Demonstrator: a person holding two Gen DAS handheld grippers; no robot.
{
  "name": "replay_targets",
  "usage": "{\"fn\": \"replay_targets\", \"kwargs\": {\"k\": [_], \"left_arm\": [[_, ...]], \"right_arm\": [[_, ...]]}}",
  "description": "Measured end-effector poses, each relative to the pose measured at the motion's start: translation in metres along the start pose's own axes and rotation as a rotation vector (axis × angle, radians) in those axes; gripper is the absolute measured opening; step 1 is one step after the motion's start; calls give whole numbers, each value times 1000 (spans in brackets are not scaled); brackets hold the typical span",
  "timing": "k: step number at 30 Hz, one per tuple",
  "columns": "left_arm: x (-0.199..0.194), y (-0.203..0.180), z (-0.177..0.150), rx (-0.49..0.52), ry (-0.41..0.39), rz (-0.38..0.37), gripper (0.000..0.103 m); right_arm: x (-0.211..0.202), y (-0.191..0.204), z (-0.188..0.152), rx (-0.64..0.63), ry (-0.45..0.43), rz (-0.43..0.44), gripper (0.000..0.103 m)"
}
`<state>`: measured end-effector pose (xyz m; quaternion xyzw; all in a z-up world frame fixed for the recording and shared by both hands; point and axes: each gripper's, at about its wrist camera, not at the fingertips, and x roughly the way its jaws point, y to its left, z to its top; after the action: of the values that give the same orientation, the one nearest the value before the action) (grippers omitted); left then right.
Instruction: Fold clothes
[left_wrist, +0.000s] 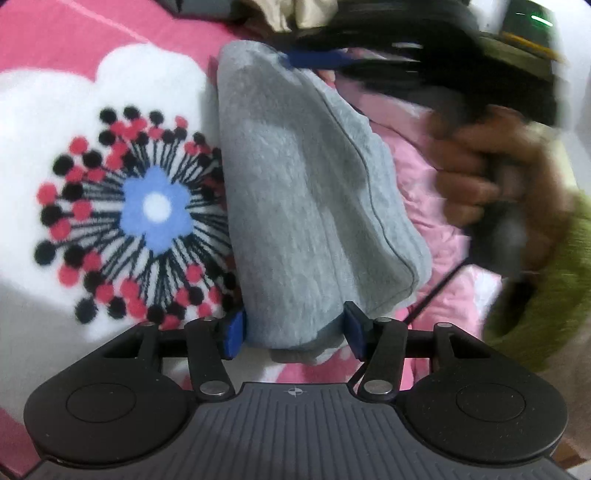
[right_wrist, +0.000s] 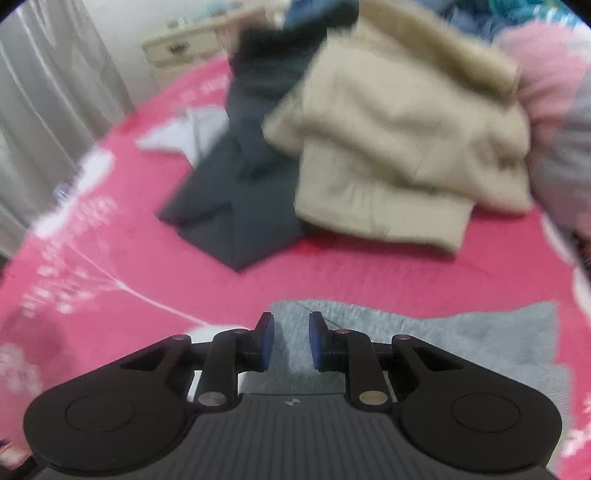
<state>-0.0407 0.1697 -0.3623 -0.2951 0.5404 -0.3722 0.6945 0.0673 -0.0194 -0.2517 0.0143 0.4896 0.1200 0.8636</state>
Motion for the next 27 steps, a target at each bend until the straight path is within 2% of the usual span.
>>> {"fn": "replay_targets", "kwargs": {"k": [3, 6, 9, 12, 14, 18, 21, 26, 27], "left_arm": [[-18, 2, 6, -1, -1, -25, 59], [-47, 17, 10, -53, -82, -44, 61], [-66, 45, 14, -186, -173, -24, 61], [-69, 55, 16, -245, -208, 3, 61], [-64, 41, 25, -210, -207, 11, 61], [-51, 24, 21, -91, -193, -15, 61], [-30, 10, 23, 15, -165, -6, 61], [2, -18, 3, 266, -76, 162, 62], [3, -21, 2, 287, -85, 176, 62]], "right_arm": [[-56, -13, 0, 37, -4, 17, 21], [-86, -18, -16, 67, 88, 62, 24], [-76, -5, -51, 45, 204, 93, 24], [-29, 15, -97, -61, 276, 14, 22], [-20, 22, -114, -85, 246, -12, 21], [-70, 27, -108, -65, 170, -56, 22], [-96, 14, -123, -87, 147, -149, 22], [-36, -39, -180, 93, 280, -219, 19], [-37, -38, -182, 94, 265, -222, 19]]}}
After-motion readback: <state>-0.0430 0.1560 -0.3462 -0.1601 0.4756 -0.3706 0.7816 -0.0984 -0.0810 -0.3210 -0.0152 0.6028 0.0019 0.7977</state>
